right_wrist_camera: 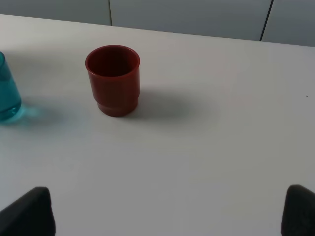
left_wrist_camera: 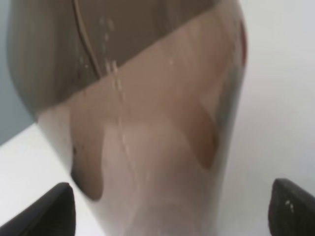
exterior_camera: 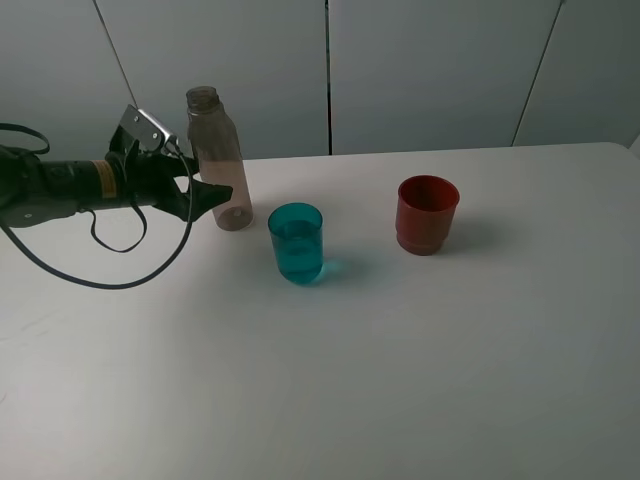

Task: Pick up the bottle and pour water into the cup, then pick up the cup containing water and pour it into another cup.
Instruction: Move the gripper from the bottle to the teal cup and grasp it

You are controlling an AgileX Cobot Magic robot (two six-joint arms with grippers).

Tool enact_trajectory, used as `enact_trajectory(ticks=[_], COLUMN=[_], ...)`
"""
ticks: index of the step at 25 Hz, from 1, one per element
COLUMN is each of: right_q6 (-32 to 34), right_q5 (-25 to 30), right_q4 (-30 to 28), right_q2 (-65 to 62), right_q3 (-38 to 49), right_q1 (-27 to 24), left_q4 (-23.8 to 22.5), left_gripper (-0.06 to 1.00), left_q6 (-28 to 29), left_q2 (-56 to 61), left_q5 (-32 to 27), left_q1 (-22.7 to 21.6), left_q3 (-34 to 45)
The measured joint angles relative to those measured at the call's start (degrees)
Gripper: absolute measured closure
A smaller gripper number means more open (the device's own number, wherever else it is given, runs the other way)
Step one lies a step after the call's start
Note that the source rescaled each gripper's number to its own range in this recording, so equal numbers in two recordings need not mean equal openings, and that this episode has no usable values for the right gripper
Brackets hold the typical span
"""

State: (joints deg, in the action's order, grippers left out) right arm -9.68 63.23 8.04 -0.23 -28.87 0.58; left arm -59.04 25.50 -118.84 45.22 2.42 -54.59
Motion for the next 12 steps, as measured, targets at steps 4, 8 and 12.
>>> enact_trajectory(ticks=[4, 8, 12], right_q6=[0.0, 0.0, 0.0], right_q5=[0.0, 0.0, 0.0], right_q4=[0.0, 0.0, 0.0], right_q2=[0.0, 0.0, 0.0], right_q3=[0.0, 0.0, 0.0], right_q1=[0.0, 0.0, 0.0], left_q4=[-0.2, -0.5, -2.3], left_gripper=[-0.06, -0.06, -0.06], left_q6=[0.2, 3.5, 6.6], left_q2=[2.3, 5.1, 8.8], left_q5=[-2.7, -6.7, -8.3], left_q1=[0.0, 0.0, 0.0], left_q3=[2.2, 4.6, 7.9])
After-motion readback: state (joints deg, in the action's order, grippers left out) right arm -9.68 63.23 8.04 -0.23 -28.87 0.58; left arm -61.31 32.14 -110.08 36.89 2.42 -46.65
